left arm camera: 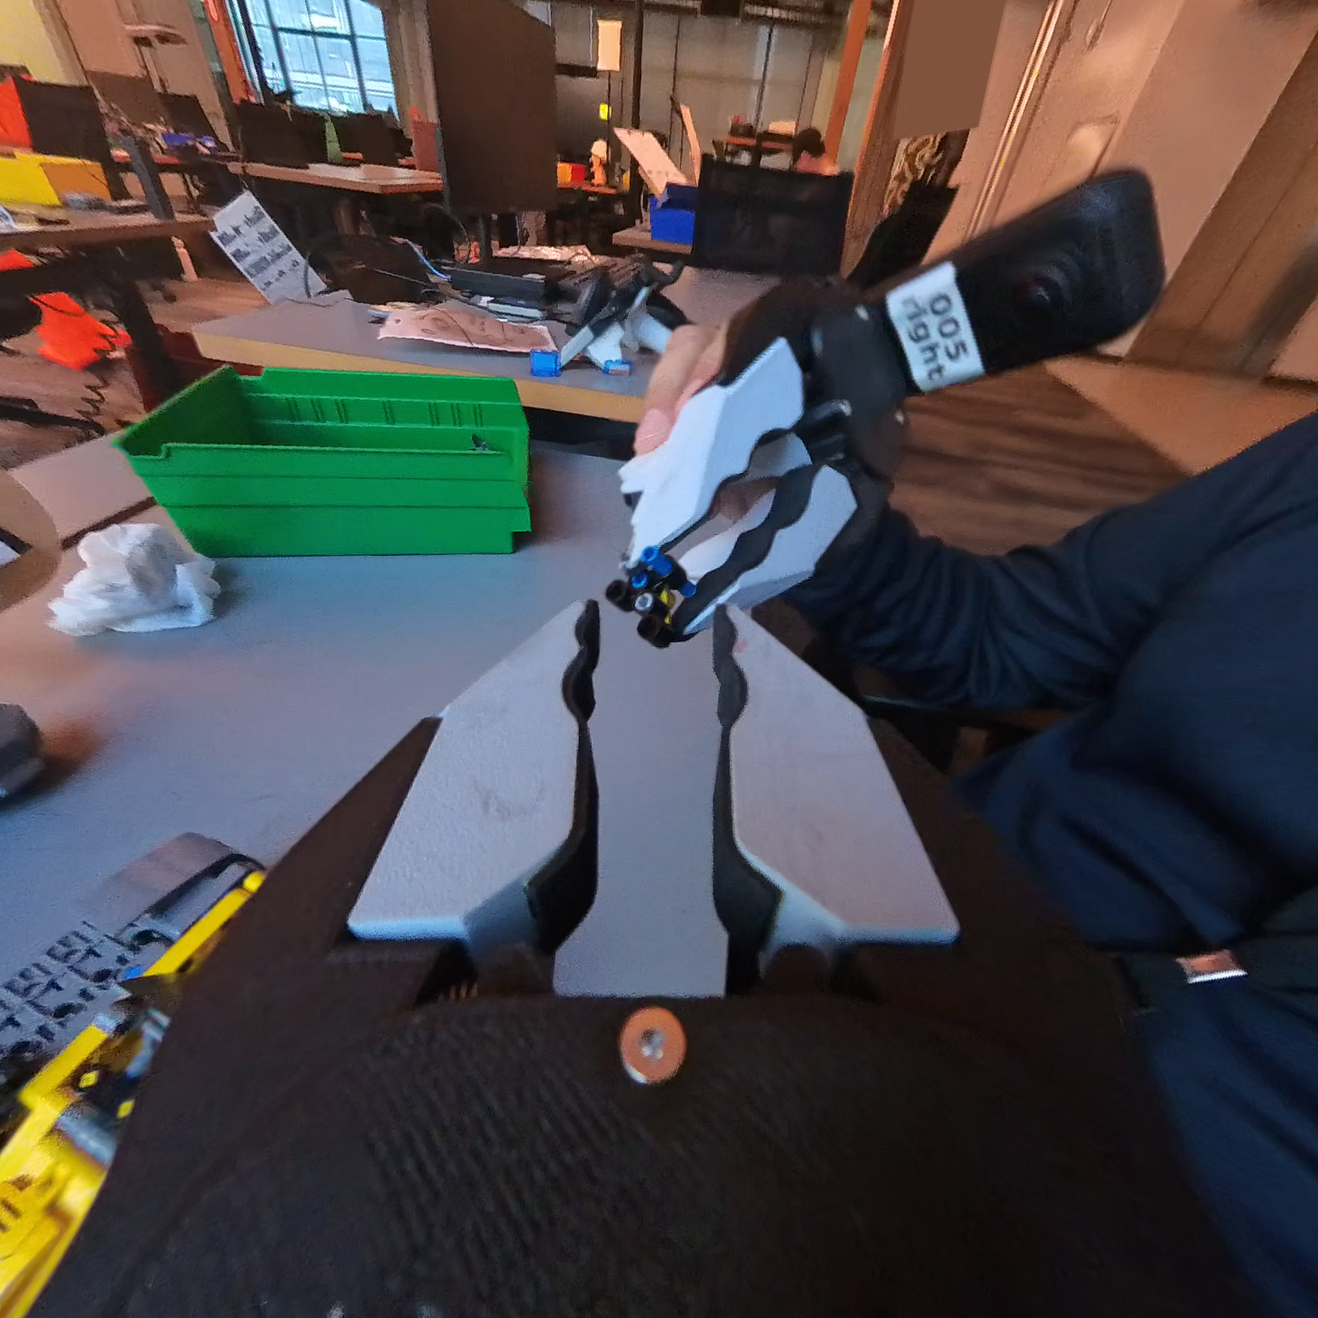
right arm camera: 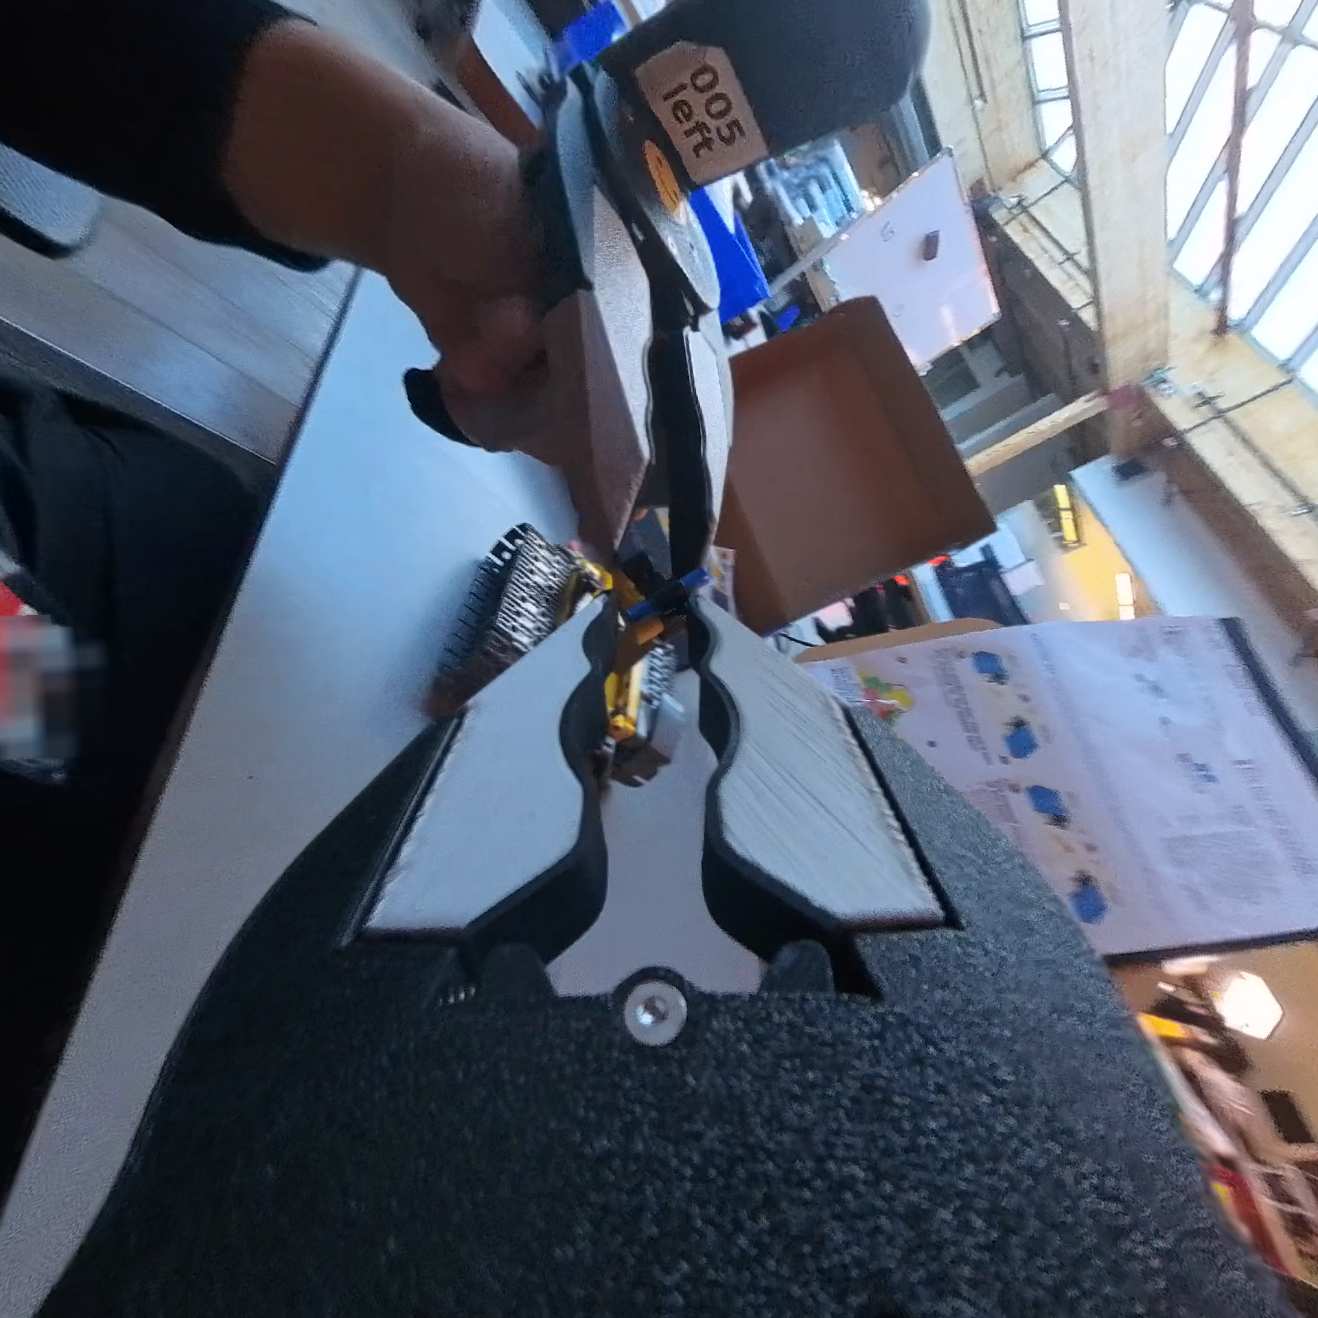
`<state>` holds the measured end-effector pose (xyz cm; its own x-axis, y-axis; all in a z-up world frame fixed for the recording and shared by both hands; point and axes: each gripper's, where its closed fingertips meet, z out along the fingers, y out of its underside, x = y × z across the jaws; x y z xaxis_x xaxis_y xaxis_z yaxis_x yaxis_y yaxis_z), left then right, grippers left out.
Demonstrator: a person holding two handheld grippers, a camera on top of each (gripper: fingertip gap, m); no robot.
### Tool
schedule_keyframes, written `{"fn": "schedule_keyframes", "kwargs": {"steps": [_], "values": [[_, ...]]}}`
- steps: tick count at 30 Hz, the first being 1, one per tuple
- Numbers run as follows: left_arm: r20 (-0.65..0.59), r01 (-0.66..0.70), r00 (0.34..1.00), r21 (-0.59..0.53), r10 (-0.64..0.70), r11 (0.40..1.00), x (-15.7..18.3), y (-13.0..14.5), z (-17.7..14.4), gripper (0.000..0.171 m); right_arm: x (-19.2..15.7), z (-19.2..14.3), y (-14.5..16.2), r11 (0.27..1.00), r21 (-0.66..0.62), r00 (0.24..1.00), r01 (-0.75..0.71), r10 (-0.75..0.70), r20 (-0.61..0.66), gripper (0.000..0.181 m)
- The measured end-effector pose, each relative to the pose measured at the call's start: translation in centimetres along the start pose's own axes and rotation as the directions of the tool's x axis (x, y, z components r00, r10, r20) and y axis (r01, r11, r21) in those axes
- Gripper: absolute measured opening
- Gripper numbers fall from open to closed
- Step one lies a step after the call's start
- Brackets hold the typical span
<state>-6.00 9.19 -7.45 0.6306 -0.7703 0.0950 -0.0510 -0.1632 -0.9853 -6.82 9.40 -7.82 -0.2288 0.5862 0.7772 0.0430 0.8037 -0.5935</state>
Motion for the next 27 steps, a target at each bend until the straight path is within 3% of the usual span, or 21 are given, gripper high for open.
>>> {"fn": "schedule_keyframes", "kwargs": {"steps": [7, 11, 18, 21, 27], "values": [[-0.078, 0.091, 0.993, 0.078, -0.085, 0.993, 0.5, -1.0, -0.4, 0.022, 0.2, 0.5, -1.7, 0.993, 0.001, 0.99, 0.114, -0.113, -0.089, 0.017], [-0.048, 0.057, 0.997, 0.059, -0.054, 0.997, 0.0, -0.5, -0.1, 0.023, 0.0, 1.1, -1.3, 0.988, -0.031, 0.983, 0.148, -0.151, -0.107, 0.017], [-0.098, 0.136, 0.987, 0.043, -0.131, 0.99, 0.2, -0.3, -0.1, 0.026, 0.2, 0.9, -1.8, 0.981, -0.037, 0.971, 0.193, -0.196, -0.135, 0.017], [-0.108, 0.129, 0.986, 0.044, -0.124, 0.991, 0.5, -0.4, -0.2, 0.02, 0.3, 1.0, -1.9, 0.971, -0.057, 0.958, 0.232, -0.238, -0.162, 0.017], [-0.092, 0.053, 0.995, 0.067, -0.047, 0.996, 0.7, -0.8, -0.2, 0.02, 0.3, 0.9, -2.5, 0.983, 0.003, 0.971, 0.183, -0.18, -0.159, 0.018]]}}
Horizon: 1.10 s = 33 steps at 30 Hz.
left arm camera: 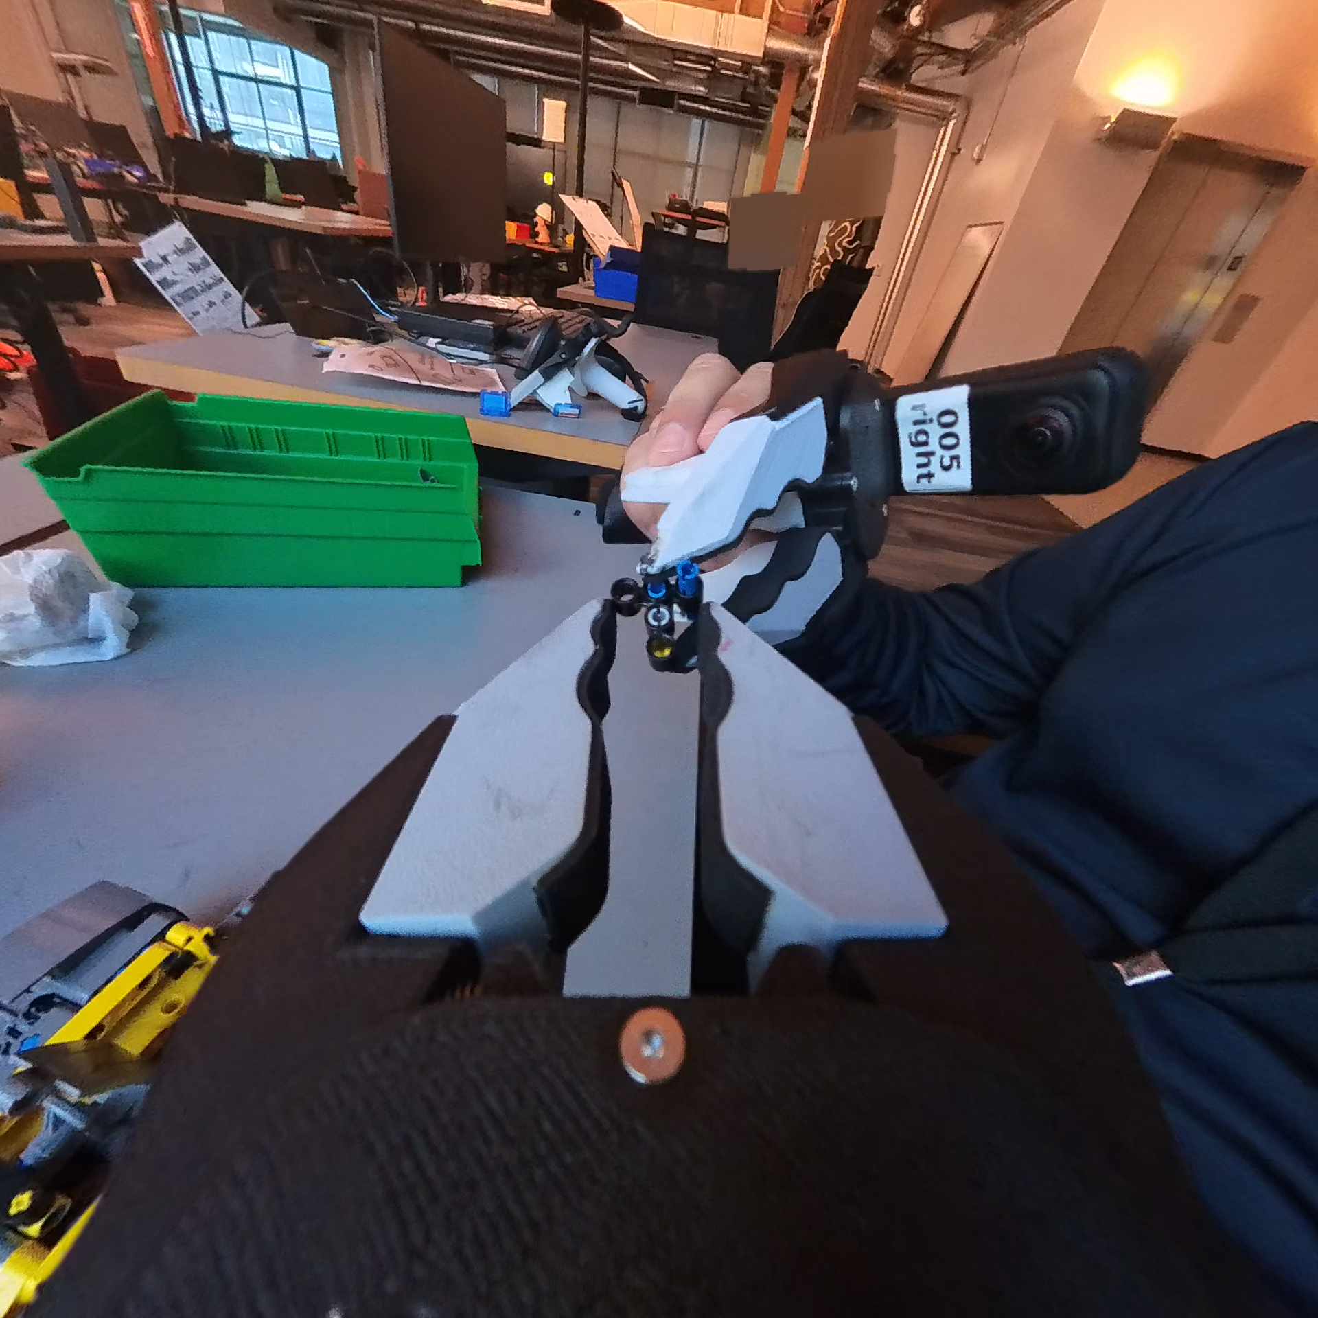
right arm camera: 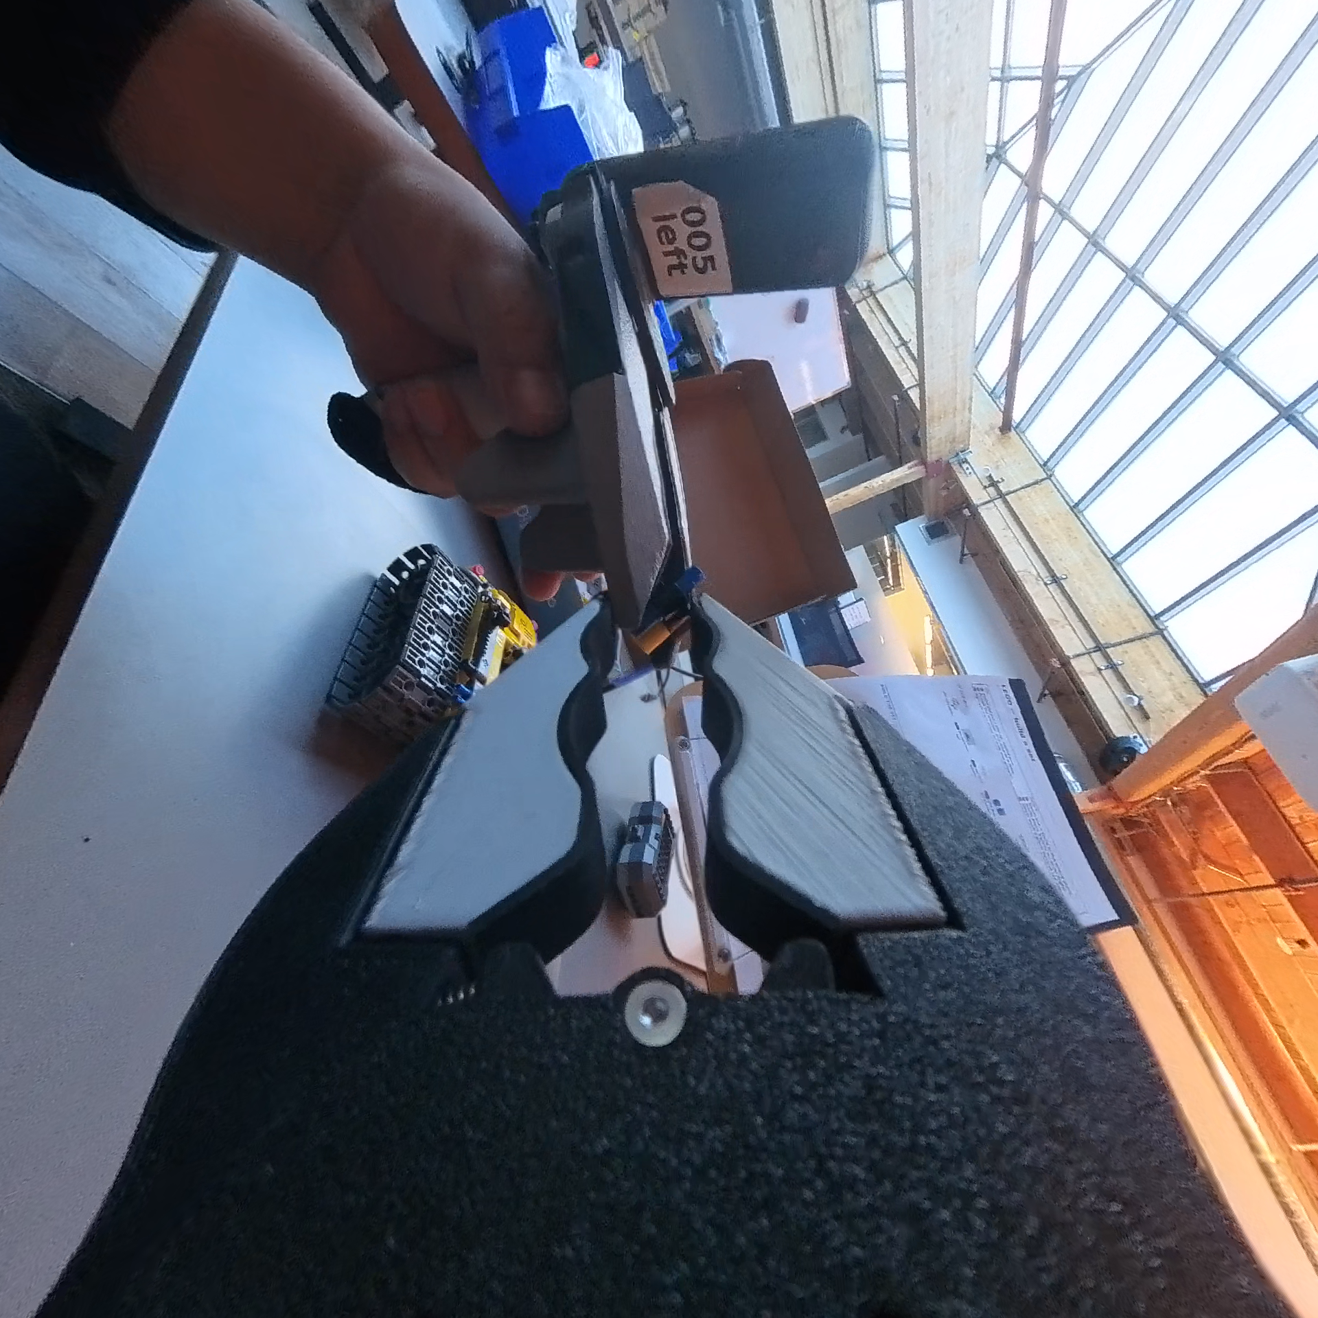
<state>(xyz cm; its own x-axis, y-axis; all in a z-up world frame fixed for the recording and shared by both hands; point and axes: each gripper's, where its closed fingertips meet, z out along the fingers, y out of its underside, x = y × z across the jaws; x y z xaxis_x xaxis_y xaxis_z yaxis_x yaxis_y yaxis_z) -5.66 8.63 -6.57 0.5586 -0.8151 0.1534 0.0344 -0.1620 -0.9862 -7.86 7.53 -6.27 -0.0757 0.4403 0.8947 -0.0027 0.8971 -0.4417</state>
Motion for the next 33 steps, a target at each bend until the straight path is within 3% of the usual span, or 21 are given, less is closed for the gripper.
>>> {"fn": "schedule_keyframes", "kwargs": {"steps": [5, 10, 11, 12, 14, 17, 23, 33], "values": [[-0.05, 0.081, 0.995, 0.001, -0.081, 0.997, 0.1, 0.4, 0.2, 0.02, -0.4, 0.1, 0.0, 1.0, 0.001, 1.0, -0.015, 0.015, 0.026, 0.018], [-0.017, 0.026, 1.0, 0.0, -0.026, 1.0, -0.1, 0.3, 0.2, 0.02, -0.3, 0.2, 0.1, 1.0, 0.003, 1.0, -0.019, 0.019, 0.015, 0.019], [0.01, -0.007, 1.0, 0.009, 0.007, 1.0, -0.3, 0.1, 0.1, 0.018, -0.1, 0.3, 0.0, 0.999, 0.009, 0.999, -0.04, 0.04, 0.009, 0.019], [0.062, -0.059, 0.996, -0.001, 0.059, 0.998, -0.9, 0.1, 0.0, 0.005, -0.2, 0.3, 0.0, 0.997, 0.013, 0.997, -0.073, 0.073, 0.018, 0.024], [0.144, -0.159, 0.977, -0.022, 0.16, 0.987, -1.5, -0.1, -0.2, 0.005, -0.3, 0.2, -0.1, 0.991, 0.023, 0.99, -0.133, 0.132, 0.046, 0.028], [0.171, -0.24, 0.953, -0.071, 0.249, 0.968, -1.3, 0.0, -0.1, 0.005, 0.2, -0.2, -0.1, 0.981, 0.069, 0.983, -0.179, 0.176, 0.046, 0.014], [0.141, -0.135, 0.981, -0.017, 0.136, 0.991, -1.7, 0.2, 0.1, 0.005, 0.3, 0.0, 0.4, 0.975, 0.084, 0.978, -0.206, 0.202, 0.05, 0.014], [0.218, -0.111, 0.969, -0.023, 0.113, 0.994, -3.9, 1.1, 0.1, 0.005, 0.1, 0.6, 3.5, 0.966, 0.039, 0.966, -0.254, 0.252, 0.054, 0.004]]}}
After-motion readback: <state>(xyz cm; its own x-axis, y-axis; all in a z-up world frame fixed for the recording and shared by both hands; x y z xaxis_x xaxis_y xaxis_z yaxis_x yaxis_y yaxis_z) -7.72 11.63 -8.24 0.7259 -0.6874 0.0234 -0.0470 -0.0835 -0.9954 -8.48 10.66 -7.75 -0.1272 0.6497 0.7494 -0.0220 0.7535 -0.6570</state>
